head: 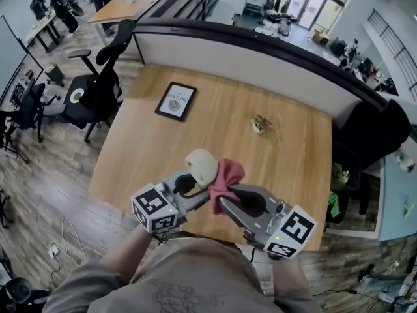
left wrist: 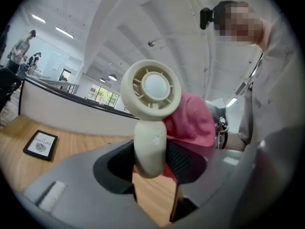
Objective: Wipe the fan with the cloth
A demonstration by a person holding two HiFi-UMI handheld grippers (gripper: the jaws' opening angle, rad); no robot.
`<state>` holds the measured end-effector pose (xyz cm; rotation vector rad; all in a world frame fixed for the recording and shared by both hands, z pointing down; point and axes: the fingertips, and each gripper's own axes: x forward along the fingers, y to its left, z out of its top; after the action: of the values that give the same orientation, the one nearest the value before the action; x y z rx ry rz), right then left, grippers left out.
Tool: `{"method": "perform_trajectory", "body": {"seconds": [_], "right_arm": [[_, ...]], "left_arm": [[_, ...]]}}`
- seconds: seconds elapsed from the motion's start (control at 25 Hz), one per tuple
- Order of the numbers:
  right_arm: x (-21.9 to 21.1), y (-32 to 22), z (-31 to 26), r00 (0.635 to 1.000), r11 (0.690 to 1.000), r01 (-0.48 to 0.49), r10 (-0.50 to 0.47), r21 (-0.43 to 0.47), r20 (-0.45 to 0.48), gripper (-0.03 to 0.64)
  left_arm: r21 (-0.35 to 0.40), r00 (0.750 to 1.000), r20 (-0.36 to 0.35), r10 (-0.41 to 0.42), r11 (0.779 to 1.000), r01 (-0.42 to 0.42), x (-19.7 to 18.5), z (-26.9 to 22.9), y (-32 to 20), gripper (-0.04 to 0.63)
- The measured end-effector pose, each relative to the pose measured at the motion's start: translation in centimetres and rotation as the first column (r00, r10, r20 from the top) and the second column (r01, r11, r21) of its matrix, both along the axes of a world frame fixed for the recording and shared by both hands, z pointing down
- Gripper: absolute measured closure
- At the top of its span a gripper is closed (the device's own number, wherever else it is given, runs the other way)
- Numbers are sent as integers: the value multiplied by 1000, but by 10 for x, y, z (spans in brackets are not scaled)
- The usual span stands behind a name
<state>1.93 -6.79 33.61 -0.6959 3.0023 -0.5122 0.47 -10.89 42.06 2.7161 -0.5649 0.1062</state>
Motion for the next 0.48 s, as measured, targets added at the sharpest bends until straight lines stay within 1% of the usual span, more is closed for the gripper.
{"method": "perform_trajectory", "body": {"seconds": [0.12,0.2,0.28,0.36,0.48], "right_arm": [[-12,9,-27,1000,994,20,-18,111,-21,552],[-18,6,-39,996,985,8,7,170,-87,552],[-22,0,-40,982,978,-4,43,207,-185,552],[-24,-7,-37,959,974,-16,80,228,-273,551],[-29,-15,-29,925,971,-17,105,238,-364,551]], "left_arm": [[36,995,103,16,999,-20,4,12,4,411],[70,985,168,33,997,-45,10,20,10,411],[111,969,244,39,992,-67,16,27,14,410],[157,942,335,33,983,-91,19,34,16,411],[212,887,461,29,967,-142,20,51,18,411]]}}
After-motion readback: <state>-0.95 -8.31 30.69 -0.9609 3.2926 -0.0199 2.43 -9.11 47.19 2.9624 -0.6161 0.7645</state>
